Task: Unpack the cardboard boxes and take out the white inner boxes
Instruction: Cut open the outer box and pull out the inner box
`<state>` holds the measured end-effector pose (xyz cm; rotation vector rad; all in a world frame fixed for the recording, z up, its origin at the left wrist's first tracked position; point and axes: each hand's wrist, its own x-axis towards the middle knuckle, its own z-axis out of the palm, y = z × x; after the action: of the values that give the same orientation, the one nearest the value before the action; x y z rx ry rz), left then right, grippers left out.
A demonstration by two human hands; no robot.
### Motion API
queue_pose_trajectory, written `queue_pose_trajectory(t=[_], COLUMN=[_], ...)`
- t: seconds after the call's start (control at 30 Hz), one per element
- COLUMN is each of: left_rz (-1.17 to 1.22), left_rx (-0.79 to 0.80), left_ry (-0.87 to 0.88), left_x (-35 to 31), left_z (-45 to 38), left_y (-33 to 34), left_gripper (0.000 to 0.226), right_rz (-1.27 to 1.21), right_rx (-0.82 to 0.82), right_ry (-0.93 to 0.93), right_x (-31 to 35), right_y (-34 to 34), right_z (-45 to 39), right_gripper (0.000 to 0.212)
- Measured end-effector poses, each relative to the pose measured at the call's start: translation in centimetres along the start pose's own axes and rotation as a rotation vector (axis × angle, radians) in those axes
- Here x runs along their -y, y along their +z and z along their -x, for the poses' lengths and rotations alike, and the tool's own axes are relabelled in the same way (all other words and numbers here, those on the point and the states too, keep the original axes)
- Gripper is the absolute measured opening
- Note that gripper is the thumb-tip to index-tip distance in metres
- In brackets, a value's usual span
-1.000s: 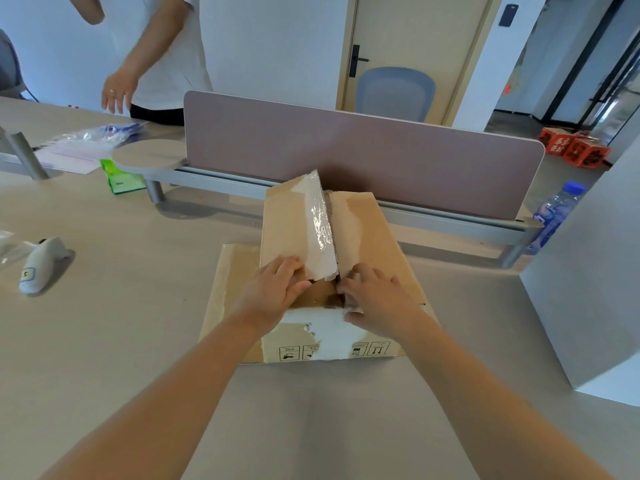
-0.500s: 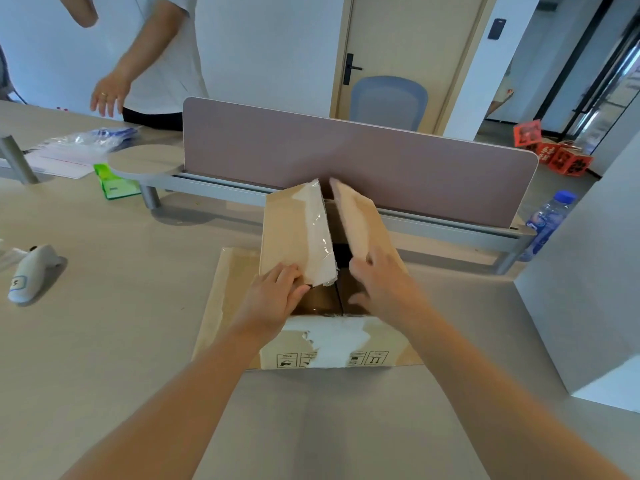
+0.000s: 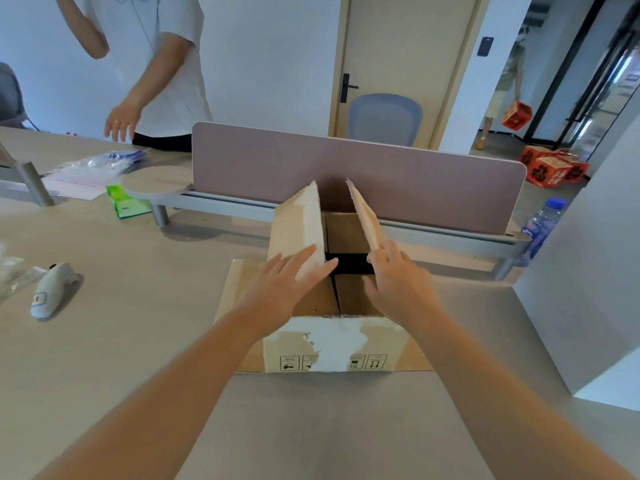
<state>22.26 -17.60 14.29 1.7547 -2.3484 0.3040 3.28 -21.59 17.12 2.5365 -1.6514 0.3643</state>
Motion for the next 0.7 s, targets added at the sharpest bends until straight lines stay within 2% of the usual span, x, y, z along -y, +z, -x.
queue_pose_trajectory(t=[0.03, 0.1, 0.17, 0.2, 0.27, 0.37, 0.47, 0.57, 0.7], left_rz=[-0.122, -0.344, -0.507, -0.514, -0.533, -0.528, -0.462, -0.308, 0.115], left_rx=[-0.007, 0.002, 0.125, 0.121, 0.128, 0.255, 0.394, 0.429, 0.406], left_ry=[0.044, 0.095, 0.009, -0.038, -0.231, -0.521, -0.683, -0.792, -0.864], left_x=[0.1, -0.2, -1.0, -1.4, -2.1, -2.2, -1.8, -1.3, -0.9], left_z=[-0.2, -0.5, -0.4, -0.5, -0.4, 0.2, 0.6, 0.8, 0.5], left_y=[-0.5, -2.0, -3.7, -4.0, -4.9, -4.6, -3.0, -0.5, 1.9], left_gripper=[0.099, 0.077, 0.055, 0.051, 0.054, 0.074, 0.091, 0.095, 0.089], right_rz=[0.059, 0.222, 0.396, 0.464, 0.548, 0.553, 0.422, 0.118, -0.294], right_rx=[-0.013, -0.002, 0.040, 0.069, 0.159, 0.229, 0.306, 0.414, 0.421], right_ry=[0.003, 0.017, 0.059, 0.088, 0.147, 0.236, 0.317, 0.430, 0.512], right_x=[0.1, 0.0, -0.4, -0.8, -1.5, -2.7, -3.9, -5.1, -5.0], right_y=[-0.3, -1.1, -2.0, -2.4, -2.7, -2.3, -1.2, 1.4, 3.9], right_z=[0.1, 0.3, 0.3, 0.4, 0.6, 1.0, 1.2, 0.9, 1.1], right_gripper=[0.035, 0.039, 0.044, 0.046, 0.050, 0.062, 0.082, 0.088, 0.085])
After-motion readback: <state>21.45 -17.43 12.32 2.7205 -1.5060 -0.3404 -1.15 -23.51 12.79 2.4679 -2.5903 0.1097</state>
